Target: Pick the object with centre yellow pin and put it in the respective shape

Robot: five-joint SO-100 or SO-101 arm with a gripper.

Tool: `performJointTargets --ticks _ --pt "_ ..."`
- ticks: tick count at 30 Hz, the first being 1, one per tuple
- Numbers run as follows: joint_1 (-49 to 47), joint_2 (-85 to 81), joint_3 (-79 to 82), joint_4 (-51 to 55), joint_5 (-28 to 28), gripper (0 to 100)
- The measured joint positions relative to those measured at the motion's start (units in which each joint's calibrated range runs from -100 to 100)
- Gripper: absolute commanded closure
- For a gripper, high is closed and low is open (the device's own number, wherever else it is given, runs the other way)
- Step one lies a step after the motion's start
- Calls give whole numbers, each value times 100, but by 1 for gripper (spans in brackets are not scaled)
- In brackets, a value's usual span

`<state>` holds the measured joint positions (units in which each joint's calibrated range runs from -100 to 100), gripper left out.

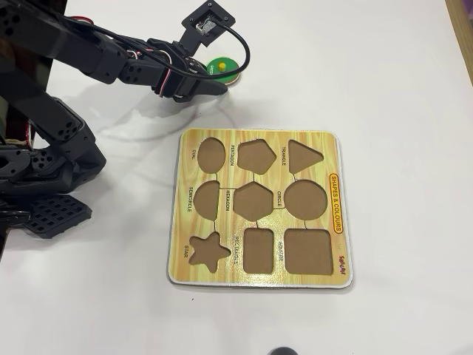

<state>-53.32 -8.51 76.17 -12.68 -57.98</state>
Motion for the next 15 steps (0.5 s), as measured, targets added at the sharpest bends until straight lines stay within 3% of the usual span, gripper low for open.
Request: performJointTargets --ticks 15 --pt "9 9 -9 -26 0 80"
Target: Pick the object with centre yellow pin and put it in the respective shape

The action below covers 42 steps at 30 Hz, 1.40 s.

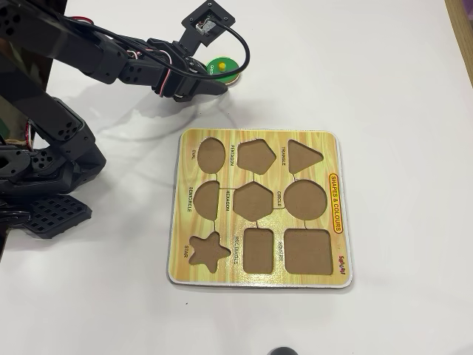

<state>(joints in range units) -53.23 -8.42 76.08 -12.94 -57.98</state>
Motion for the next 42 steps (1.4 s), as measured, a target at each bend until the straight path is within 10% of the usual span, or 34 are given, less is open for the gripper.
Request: performJointTargets --ticks 42 --pt "37 644 -719 -34 0 80"
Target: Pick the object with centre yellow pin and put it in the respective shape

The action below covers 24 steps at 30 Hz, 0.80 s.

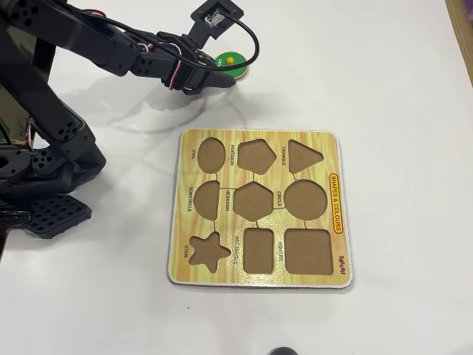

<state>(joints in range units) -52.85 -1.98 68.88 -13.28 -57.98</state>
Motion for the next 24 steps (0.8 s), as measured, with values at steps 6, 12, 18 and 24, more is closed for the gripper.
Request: performJointTargets --ticks 6,12,18,24 --pt "0 0 0 0 0 80" --pt "0 -301 9 -394 31 80" --pt "0 -326 9 -403 31 80" --pt "0 -326 9 -403 31 80"
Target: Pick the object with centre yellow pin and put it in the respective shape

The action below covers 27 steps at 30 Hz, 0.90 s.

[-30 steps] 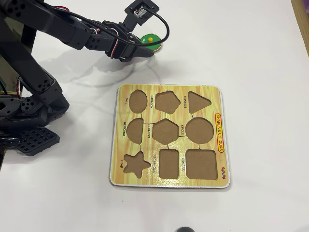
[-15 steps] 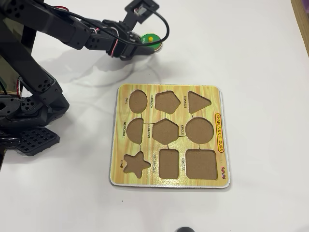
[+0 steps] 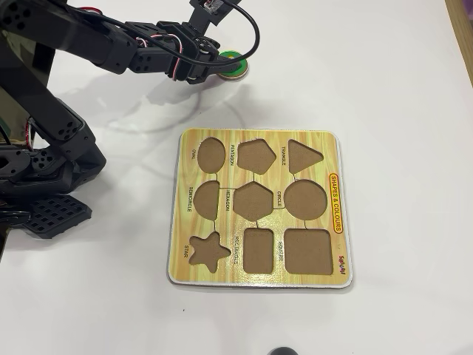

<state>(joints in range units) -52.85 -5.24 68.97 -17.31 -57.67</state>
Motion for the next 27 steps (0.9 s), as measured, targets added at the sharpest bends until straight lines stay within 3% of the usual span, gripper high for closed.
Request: performJointTargets --ticks 27 --pt "0 473 0 -26 5 80"
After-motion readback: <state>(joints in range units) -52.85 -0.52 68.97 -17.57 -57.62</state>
